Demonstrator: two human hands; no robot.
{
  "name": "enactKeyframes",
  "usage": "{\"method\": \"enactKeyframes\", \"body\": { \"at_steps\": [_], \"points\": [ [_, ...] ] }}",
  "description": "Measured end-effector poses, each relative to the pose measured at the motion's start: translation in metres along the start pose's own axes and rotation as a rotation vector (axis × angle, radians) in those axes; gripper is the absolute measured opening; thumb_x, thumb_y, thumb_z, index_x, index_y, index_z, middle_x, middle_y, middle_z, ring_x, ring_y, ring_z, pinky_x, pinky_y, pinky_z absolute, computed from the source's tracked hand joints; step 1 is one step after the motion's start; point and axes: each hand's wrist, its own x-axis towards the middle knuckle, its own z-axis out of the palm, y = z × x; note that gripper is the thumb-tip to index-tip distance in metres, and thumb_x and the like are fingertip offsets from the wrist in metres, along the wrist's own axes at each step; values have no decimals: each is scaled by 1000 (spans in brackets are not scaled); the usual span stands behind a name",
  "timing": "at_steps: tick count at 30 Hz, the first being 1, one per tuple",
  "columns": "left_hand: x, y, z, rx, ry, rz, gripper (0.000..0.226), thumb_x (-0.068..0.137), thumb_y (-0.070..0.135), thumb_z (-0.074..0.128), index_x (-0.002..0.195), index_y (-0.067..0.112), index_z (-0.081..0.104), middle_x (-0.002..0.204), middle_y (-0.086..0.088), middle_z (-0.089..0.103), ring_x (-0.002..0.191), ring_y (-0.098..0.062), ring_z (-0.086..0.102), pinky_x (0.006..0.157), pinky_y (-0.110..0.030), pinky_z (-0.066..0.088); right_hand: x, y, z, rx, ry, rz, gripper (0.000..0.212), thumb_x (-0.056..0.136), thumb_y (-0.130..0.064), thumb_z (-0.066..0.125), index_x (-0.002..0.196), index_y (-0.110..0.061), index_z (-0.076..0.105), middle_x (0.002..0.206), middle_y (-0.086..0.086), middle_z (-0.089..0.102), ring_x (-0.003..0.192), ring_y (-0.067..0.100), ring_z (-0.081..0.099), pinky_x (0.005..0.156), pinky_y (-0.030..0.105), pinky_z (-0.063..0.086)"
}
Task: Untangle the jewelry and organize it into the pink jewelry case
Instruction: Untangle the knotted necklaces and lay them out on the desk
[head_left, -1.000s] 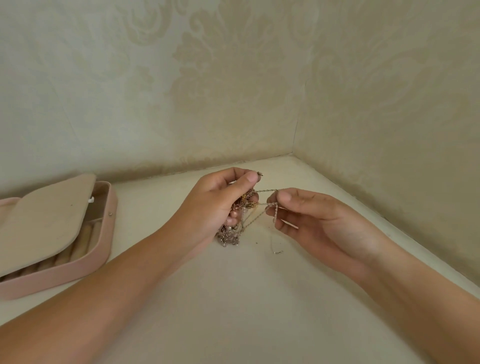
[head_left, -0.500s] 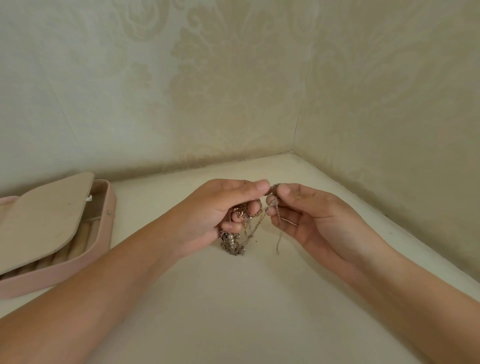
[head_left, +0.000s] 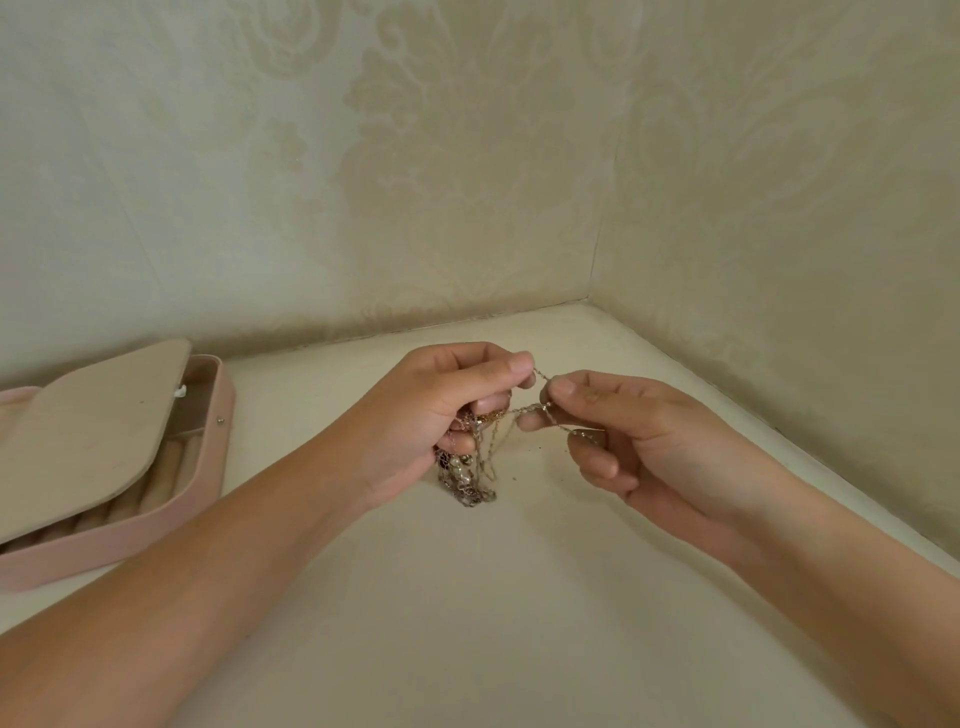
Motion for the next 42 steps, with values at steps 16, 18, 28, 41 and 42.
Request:
{"method": "enactKeyframes", "body": {
  "at_steps": [16, 18, 28, 41, 42],
  "points": [
    [4, 3, -9, -319, 66, 80, 15, 76, 29, 58, 69, 21, 69, 45, 10, 30, 44, -4, 24, 38, -17, 12, 2, 8, -3, -11, -18, 19, 6, 69, -16, 69, 74, -14, 70, 66, 1, 62, 48, 7, 41, 47, 14, 36],
    [8, 1, -13, -388, 140, 85, 12, 76, 28, 59, 72, 19, 66, 46, 9, 32, 46, -5, 24, 36, -16, 14, 1, 5, -5, 34, -32, 0, 4, 68, -20, 69, 66, -17, 68, 61, -1, 56, 51, 7, 43, 51, 15, 39],
    [15, -4, -21, -485, 365, 55, 17, 92, 22, 55, 81, 18, 67, 47, 10, 33, 49, -6, 25, 34, -14, 19, 1, -1, -11, 162, -25, -102, 19, 78, -25, 60, 74, -19, 77, 58, 0, 52, 57, 8, 47, 64, 19, 45],
    [8, -3, -15, -147, 134, 198, 25, 99, 25, 41, 94, 21, 65, 57, 4, 49, 44, -7, 30, 39, -17, 22, -10, -13, -23, -651, 228, -20, 11, 79, -26, 75, 74, -19, 69, 49, -16, 59, 35, 2, 40, 37, 8, 27],
    [7, -4, -14, -110, 89, 215, 28, 99, 28, 39, 96, 23, 66, 60, 2, 51, 45, -8, 33, 39, -18, 24, -10, -11, -22, -685, 272, -66, 9, 78, -30, 76, 77, -23, 69, 45, -19, 54, 35, 1, 42, 36, 7, 26]
  ]
}}
